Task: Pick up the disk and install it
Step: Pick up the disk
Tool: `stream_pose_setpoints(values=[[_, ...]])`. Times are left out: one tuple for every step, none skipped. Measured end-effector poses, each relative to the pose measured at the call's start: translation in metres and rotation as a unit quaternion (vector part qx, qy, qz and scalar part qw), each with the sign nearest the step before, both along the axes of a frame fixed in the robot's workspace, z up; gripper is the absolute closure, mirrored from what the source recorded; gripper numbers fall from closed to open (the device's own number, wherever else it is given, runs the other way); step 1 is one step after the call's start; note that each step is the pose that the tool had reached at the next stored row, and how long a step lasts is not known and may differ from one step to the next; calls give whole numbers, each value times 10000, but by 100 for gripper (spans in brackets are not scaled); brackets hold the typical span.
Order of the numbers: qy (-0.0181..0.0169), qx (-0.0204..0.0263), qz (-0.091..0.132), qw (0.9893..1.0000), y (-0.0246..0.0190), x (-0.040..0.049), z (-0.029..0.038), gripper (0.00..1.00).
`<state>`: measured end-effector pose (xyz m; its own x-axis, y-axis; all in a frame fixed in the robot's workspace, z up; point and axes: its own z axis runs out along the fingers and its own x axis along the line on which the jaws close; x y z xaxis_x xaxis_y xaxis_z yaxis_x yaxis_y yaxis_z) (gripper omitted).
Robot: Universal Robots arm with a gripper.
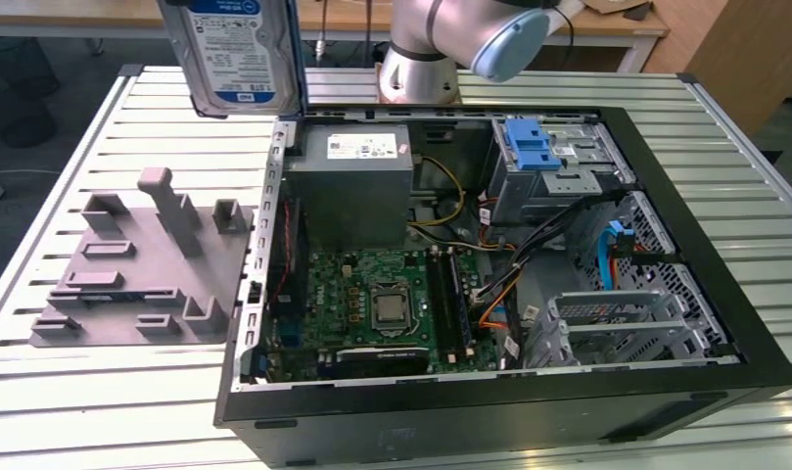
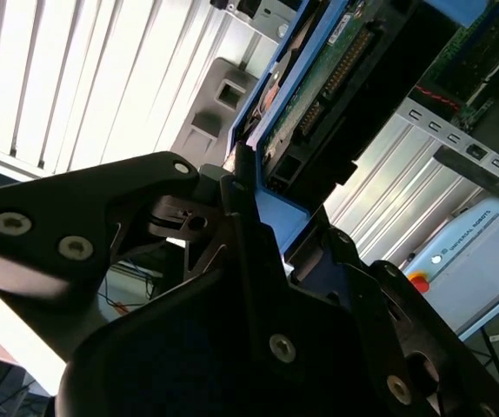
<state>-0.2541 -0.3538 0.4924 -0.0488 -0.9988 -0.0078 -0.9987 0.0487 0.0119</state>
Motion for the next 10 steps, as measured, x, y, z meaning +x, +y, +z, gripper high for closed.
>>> stream_pose_setpoints(values=[[0, -1, 0, 10000, 0, 30, -1, 64], [0, -2, 0, 10000, 0, 63, -1, 64], [0, -3, -1, 10000, 0, 97, -1, 64], [0, -5, 0, 10000, 0, 131, -2, 64], [0, -7, 0, 10000, 0, 167, -3, 64], [-1, -9, 0, 10000, 0, 202, -4, 64], [0, -12, 0, 10000, 0, 244, -5, 64], [-1, -15, -1, 10000, 0, 285, -6, 64], [0, -18, -1, 10000, 0, 322, -6, 64], [0, -20, 0, 10000, -1, 354, -8, 64]])
